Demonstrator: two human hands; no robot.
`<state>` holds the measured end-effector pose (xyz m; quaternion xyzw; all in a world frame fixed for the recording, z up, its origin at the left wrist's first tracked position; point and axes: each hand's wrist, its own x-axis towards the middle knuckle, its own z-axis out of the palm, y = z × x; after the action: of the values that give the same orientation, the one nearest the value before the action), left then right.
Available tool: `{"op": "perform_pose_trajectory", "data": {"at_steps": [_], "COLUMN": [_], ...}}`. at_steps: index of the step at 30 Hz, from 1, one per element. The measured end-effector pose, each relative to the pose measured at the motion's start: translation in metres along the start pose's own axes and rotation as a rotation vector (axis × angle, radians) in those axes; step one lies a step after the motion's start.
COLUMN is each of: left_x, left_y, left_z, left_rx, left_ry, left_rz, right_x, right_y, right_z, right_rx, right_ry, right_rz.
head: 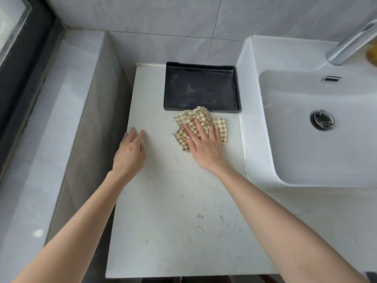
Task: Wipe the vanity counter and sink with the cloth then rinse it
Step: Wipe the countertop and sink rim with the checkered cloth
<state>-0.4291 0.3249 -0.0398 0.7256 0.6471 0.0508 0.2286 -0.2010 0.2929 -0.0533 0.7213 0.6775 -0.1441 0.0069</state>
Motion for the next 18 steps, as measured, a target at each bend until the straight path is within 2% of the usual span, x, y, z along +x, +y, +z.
{"op": "perform_pose_trajectory", "data": {"at_steps": [2, 6, 11, 18], "left_x": [0.002, 0.000, -0.006, -0.030], "left_y": [0.001, 0.003, 0.007, 0.008], "left_z": [0.000, 0.000, -0.003, -0.006], "left_rx": [0.034, 0.044, 0.029, 0.016], "left_ry": [0.019, 0.014, -0.037, -0.055], "left_rz": [0.015, -0.009, -0.018, -0.026], "right_x": [-0.010, -0.013, -0.019, -0.117], "right_y": [0.028, 0.049, 0.044, 0.035], "right_z": [-0.002, -0.011, -0.011, 0.006], "right_rx": [0.044, 0.150, 0.180, 0.049], "right_ry": [0.007, -0.099, -0.084, -0.095], "right_rz": [0.125, 0.304, 0.304, 0.249]}}
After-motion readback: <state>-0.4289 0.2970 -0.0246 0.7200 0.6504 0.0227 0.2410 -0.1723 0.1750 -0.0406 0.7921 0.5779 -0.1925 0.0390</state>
